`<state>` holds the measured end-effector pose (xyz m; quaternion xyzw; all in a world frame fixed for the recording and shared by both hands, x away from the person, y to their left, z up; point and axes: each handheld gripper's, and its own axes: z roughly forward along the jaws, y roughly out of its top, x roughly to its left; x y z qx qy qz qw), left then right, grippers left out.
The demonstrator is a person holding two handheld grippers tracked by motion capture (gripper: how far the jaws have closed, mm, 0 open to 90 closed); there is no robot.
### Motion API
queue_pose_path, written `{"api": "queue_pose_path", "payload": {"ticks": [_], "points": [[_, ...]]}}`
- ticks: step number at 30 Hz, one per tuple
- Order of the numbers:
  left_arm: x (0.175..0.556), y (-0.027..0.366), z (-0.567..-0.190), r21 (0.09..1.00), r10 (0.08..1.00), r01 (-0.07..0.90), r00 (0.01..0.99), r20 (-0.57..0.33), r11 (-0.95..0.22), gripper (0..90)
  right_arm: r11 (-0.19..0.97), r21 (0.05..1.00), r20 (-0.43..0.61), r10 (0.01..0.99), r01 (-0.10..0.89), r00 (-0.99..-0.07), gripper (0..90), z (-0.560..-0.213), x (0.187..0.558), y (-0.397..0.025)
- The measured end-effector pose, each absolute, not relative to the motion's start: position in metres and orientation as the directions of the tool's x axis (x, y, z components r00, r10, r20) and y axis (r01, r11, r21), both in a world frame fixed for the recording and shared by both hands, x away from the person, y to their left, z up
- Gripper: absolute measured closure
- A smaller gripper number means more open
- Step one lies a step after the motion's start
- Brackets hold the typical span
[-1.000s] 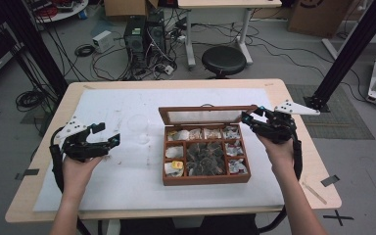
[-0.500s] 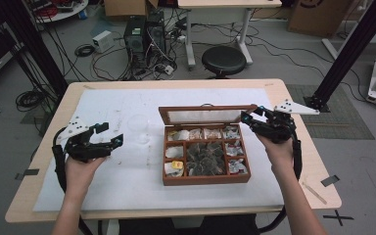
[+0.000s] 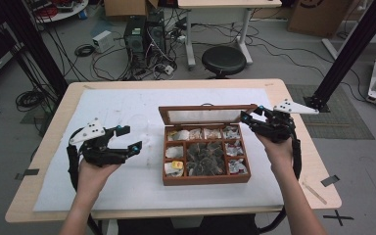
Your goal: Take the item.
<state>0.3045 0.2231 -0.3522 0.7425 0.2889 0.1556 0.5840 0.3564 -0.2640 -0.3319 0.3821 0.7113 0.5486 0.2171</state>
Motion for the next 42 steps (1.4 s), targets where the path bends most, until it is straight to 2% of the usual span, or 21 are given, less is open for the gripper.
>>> {"api": "queue_pose_path", "payload": {"ticks": [24,39,42], "points": [[0.308,0.125,-0.356,0.912,0.435,0.262,0.894,-0.107,-0.315,24.0,0.107,0.946,0.111,0.78,0.306,-0.615,47.3,-0.332,0.357,-0.263],[0.318,0.077,-0.37,0.888,0.38,0.287,0.914,-0.142,-0.358,24.1,0.113,0.945,0.107,0.778,0.306,-0.618,47.3,-0.332,0.356,-0.263],[0.321,0.07,-0.372,0.878,0.369,0.305,0.915,-0.163,-0.368,26.4,0.114,0.946,0.105,0.779,0.305,-0.618,47.2,-0.332,0.356,-0.263]]}}
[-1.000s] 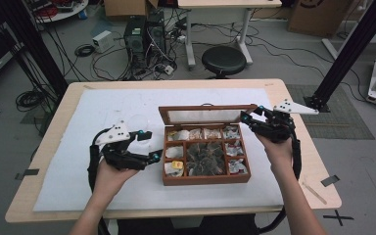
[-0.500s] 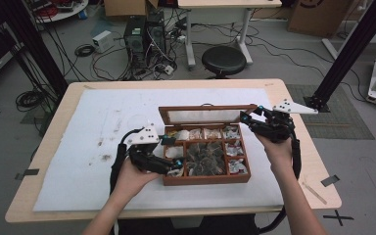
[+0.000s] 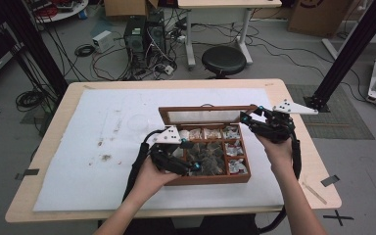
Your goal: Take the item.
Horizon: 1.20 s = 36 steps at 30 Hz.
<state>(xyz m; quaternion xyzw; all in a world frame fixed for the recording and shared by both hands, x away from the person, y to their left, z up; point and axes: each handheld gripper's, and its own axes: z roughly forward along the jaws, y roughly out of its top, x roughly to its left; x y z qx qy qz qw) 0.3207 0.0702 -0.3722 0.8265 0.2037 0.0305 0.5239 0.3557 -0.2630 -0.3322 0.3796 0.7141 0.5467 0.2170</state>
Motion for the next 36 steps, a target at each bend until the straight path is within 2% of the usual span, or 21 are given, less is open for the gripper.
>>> {"api": "queue_pose_path", "payload": {"ticks": [8,18,29,36], "points": [[0.328,0.055,-0.379,0.871,0.37,0.319,0.912,-0.175,-0.373,26.6,0.113,0.946,0.105,0.78,0.304,-0.617,47.2,-0.332,0.356,-0.263],[0.337,0.044,-0.387,0.857,0.396,0.354,0.897,-0.197,-0.376,34.2,0.115,0.946,0.103,0.779,0.303,-0.618,47.3,-0.332,0.356,-0.263],[0.341,0.033,-0.395,0.801,0.402,0.392,0.891,-0.209,-0.453,47.0,0.116,0.946,0.102,0.779,0.302,-0.618,47.2,-0.332,0.356,-0.263],[0.343,0.032,-0.398,0.784,0.403,0.414,0.886,-0.229,-0.464,61.0,0.116,0.946,0.102,0.781,0.303,-0.617,47.2,-0.332,0.356,-0.263]]}}
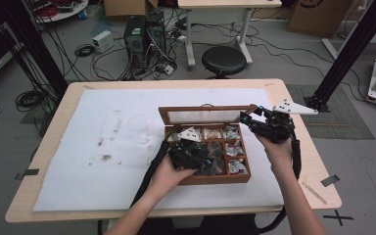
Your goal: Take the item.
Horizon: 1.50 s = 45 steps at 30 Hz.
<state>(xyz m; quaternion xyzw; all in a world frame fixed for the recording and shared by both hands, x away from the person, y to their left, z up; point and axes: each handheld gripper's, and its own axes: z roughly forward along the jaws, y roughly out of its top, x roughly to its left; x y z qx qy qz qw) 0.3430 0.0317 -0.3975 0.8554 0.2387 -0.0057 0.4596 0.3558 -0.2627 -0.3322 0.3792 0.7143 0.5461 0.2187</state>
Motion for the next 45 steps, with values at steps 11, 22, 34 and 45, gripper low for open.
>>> {"api": "queue_pose_path", "payload": {"ticks": [11,22,34,45], "points": [[0.341,0.032,-0.397,0.787,0.405,0.395,0.891,-0.203,-0.474,82.9,0.115,0.946,0.103,0.78,0.303,-0.617,47.2,-0.332,0.356,-0.263],[0.338,0.034,-0.393,0.804,0.389,0.372,0.901,-0.192,-0.464,88.7,0.115,0.947,0.101,0.78,0.301,-0.618,47.2,-0.332,0.356,-0.263],[0.333,0.044,-0.383,0.836,0.378,0.35,0.906,-0.188,-0.423,89.2,0.111,0.946,0.106,0.78,0.303,-0.617,47.2,-0.332,0.356,-0.263],[0.329,0.061,-0.364,0.867,0.369,0.324,0.912,-0.18,-0.379,89.3,0.111,0.947,0.105,0.781,0.303,-0.615,47.1,-0.333,0.357,-0.262]]}}
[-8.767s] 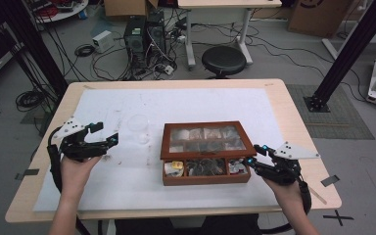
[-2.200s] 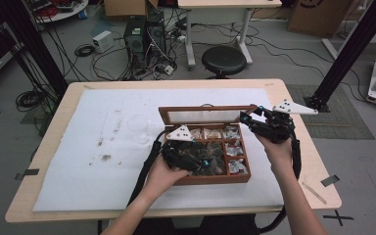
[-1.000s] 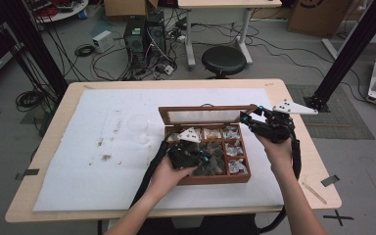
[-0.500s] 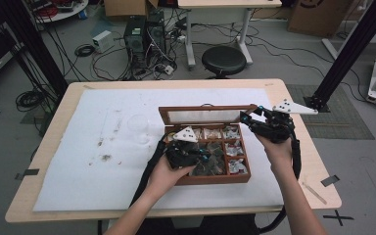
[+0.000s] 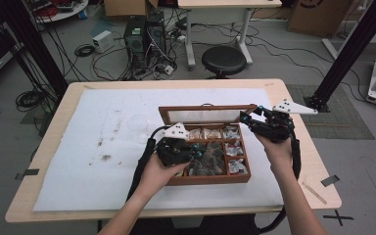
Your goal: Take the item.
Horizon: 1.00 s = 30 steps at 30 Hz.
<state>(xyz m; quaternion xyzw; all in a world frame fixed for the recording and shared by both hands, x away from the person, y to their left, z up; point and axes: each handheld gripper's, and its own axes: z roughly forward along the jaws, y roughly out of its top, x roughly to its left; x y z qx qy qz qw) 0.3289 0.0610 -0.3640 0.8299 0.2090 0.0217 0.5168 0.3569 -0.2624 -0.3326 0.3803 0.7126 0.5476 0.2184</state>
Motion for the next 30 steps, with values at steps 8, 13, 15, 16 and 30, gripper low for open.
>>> {"api": "queue_pose_path", "payload": {"ticks": [8,13,15,16,30], "points": [[0.324,0.073,-0.344,0.88,0.367,0.295,0.918,-0.152,-0.372,89.3,0.11,0.947,0.106,0.781,0.303,-0.616,47.1,-0.333,0.357,-0.263],[0.322,0.083,-0.332,0.886,0.377,0.282,0.916,-0.134,-0.369,89.3,0.111,0.947,0.106,0.781,0.302,-0.616,47.1,-0.333,0.357,-0.263],[0.321,0.088,-0.329,0.888,0.383,0.277,0.915,-0.127,-0.368,89.3,0.108,0.947,0.108,0.781,0.304,-0.615,47.1,-0.333,0.357,-0.262],[0.321,0.09,-0.327,0.888,0.385,0.277,0.914,-0.126,-0.367,89.3,0.108,0.947,0.108,0.781,0.304,-0.615,47.1,-0.333,0.357,-0.262],[0.319,0.126,-0.314,0.889,0.436,0.281,0.894,-0.105,-0.361,89.3,0.11,0.947,0.105,0.782,0.302,-0.614,47.1,-0.333,0.358,-0.262]]}}
